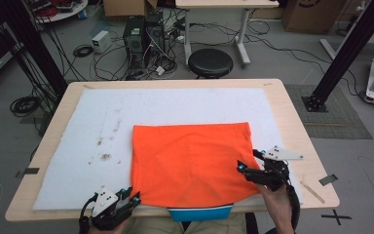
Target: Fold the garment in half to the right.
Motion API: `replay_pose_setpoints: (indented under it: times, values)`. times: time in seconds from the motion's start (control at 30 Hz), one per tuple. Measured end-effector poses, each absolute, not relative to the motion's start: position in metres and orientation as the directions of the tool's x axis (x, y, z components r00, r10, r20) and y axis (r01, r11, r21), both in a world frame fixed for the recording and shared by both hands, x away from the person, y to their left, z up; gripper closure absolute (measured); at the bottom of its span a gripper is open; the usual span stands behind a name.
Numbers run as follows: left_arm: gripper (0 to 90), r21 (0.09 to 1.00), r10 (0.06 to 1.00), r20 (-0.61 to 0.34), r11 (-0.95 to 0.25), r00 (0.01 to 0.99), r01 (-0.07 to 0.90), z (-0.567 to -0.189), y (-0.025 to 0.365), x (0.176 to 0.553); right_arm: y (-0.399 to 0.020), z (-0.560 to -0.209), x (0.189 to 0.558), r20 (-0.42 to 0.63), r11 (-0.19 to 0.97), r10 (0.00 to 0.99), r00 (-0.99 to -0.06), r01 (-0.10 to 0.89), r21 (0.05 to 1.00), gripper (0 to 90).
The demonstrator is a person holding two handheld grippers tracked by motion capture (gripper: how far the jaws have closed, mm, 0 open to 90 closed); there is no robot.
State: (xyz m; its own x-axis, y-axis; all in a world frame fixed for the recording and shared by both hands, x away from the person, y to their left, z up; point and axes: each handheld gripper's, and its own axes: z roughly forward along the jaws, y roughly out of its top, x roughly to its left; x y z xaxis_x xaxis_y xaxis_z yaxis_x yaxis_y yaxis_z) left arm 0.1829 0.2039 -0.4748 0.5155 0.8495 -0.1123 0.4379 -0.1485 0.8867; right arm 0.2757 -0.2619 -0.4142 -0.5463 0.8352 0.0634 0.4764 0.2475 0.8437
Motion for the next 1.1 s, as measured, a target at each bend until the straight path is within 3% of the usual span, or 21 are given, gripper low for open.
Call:
replay_pose_setpoints:
  times: [0.13,0.37,0.67,1.1]
  values:
    - [75.5,0.889,0.840,-0.115,-0.150,0.530,0.432,-0.475,0.203,0.183,-0.258,-0.409,0.279,0.057,0.260,0.826,-0.561,0.469,0.844,26.8]
    - [79.7,0.890,0.837,-0.118,-0.149,0.535,0.430,-0.475,0.203,0.184,-0.243,-0.402,0.293,0.049,0.299,0.791,-0.610,0.456,0.838,26.7]
    - [80.3,0.891,0.831,-0.109,-0.162,0.546,0.424,-0.475,0.204,0.184,-0.199,-0.392,0.330,0.059,0.364,0.700,-0.712,0.426,0.828,26.8]
    - [79.9,0.892,0.823,-0.137,-0.140,0.551,0.430,-0.477,0.207,0.185,-0.123,-0.387,0.390,0.053,0.459,0.634,-0.772,0.431,0.777,29.6]
